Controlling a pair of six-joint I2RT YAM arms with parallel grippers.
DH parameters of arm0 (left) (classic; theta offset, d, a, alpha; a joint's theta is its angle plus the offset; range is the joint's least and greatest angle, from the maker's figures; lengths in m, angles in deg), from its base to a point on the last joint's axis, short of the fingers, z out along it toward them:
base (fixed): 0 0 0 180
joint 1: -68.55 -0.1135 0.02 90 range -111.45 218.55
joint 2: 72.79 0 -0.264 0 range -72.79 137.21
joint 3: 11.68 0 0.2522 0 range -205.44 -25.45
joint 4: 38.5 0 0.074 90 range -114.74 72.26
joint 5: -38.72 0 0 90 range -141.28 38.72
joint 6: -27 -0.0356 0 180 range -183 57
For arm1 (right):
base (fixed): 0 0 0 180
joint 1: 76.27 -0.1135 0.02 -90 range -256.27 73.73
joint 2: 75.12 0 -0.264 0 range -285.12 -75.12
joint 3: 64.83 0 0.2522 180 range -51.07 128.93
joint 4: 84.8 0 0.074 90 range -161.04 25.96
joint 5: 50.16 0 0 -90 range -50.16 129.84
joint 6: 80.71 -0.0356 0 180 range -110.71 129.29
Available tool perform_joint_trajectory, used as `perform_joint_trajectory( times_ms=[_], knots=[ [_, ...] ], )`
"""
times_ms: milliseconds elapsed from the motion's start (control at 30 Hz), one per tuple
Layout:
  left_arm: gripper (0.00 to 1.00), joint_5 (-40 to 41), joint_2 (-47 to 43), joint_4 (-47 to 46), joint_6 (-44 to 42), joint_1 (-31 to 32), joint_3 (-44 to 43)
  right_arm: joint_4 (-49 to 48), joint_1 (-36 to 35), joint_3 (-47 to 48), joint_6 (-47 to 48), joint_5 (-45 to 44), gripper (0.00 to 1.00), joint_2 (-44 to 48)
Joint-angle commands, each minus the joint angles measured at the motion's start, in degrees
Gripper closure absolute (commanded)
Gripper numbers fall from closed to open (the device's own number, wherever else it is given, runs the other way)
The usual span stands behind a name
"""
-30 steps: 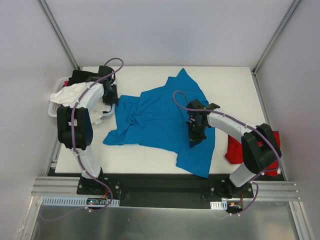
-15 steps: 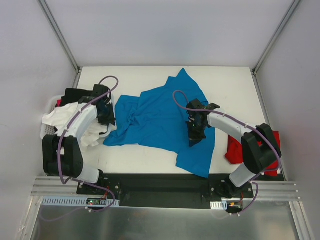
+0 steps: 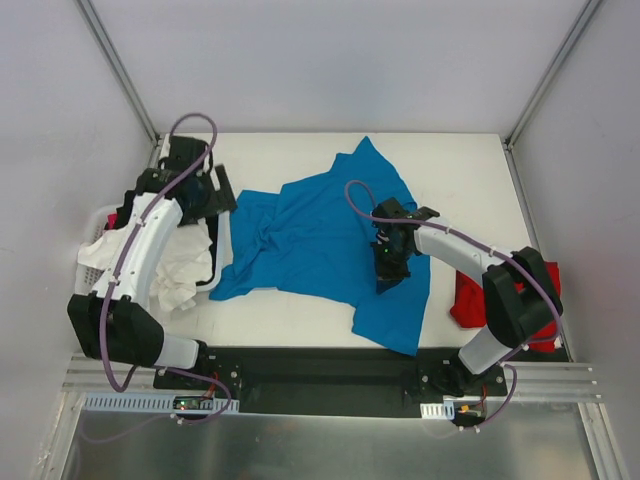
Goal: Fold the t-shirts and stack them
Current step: Flatten the tshirt out
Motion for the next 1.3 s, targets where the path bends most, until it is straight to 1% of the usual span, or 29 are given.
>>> perform_joint_trajectory(
  times_ms=[0, 33, 67, 100, 133, 200, 233, 267, 300, 333, 367, 400, 433, 633, 767, 1067, 1167, 1267],
  knots=[
    [0.09, 0.0, 2.3, -4.2, 4.6, 0.7, -9.1, 0.1, -0.7, -0.3, -0.5, 0.8, 0.99, 1.0],
    [0.10, -4.5, 6.8, -5.9, 4.9, 0.7, -9.1, 0.1, -0.7, -0.2, -0.5, 0.9, 0.99, 1.0],
    [0.12, -13.1, 10.0, -8.1, 6.1, 1.0, -9.0, 0.3, -0.8, 0.0, -0.5, 1.0, 0.99, 0.9],
    [0.15, -15.4, 13.3, -9.0, 6.3, 1.7, -8.8, 0.6, -0.8, 0.3, -0.5, 0.9, 0.99, 0.7],
    [0.18, -16.6, 18.5, -9.9, 6.0, 2.4, -8.5, 0.9, -0.8, 1.2, -0.4, 0.4, 0.99, 0.8],
    [0.19, -18.4, 22.3, -11.8, 3.8, 4.0, -8.7, 2.1, -0.9, 1.7, -0.3, -0.4, 0.99, 1.8],
    [0.22, -19.5, 25.6, -12.1, 3.0, 4.1, -10.3, 2.5, -0.9, 1.8, 0.0, -1.4, 0.99, 2.4],
    [0.25, -20.3, 27.1, -12.2, 1.2, 4.1, -11.5, 2.9, -0.9, 1.5, 0.0, -1.8, 0.99, 3.0],
    [0.30, -21.0, 28.6, -12.3, 0.3, 4.1, -13.1, 3.0, -0.8, 1.1, 0.0, -2.1, 0.99, 3.9],
    [0.46, -20.9, 31.5, -12.3, -1.2, 4.0, -16.1, 3.0, -0.8, 0.1, 0.0, -2.5, 0.99, 4.3],
    [0.57, -20.9, 33.0, -12.1, -1.7, 3.9, -17.8, 3.3, -0.9, -0.6, -0.1, -2.7, 0.99, 4.6],
    [0.66, -20.9, 34.7, -11.4, -1.9, 3.7, -19.5, 3.4, -0.9, -1.0, -0.1, -2.9, 0.99, 5.1],
    [0.69, -20.6, 37.5, -11.0, -2.0, 3.1, -22.4, 3.5, -0.8, -1.4, 0.0, -3.3, 0.99, 5.7],
    [0.65, -17.3, 43.5, -9.0, -2.3, 2.8, -29.7, 4.5, -0.8, -2.8, -0.2, -4.6, 0.99, 7.7],
    [0.64, -9.9, 45.1, -7.4, -1.6, 2.8, -30.9, 4.8, -0.8, -2.4, -0.1, -4.5, 0.99, 7.1],
    [0.62, -6.3, 43.7, -6.7, -4.3, 3.2, -27.9, 5.0, -0.8, -2.1, 0.0, -4.4, 0.99, 5.9],
    [0.60, -3.3, 43.0, -3.7, -4.6, 3.2, -27.9, 5.1, -0.8, -1.7, 0.1, -4.5, 0.99, 5.5],
    [0.59, 0.3, 40.5, -2.5, -4.4, 3.3, -25.7, 5.1, -0.9, -1.4, 0.0, -4.7, 0.99, 5.3]
  ],
)
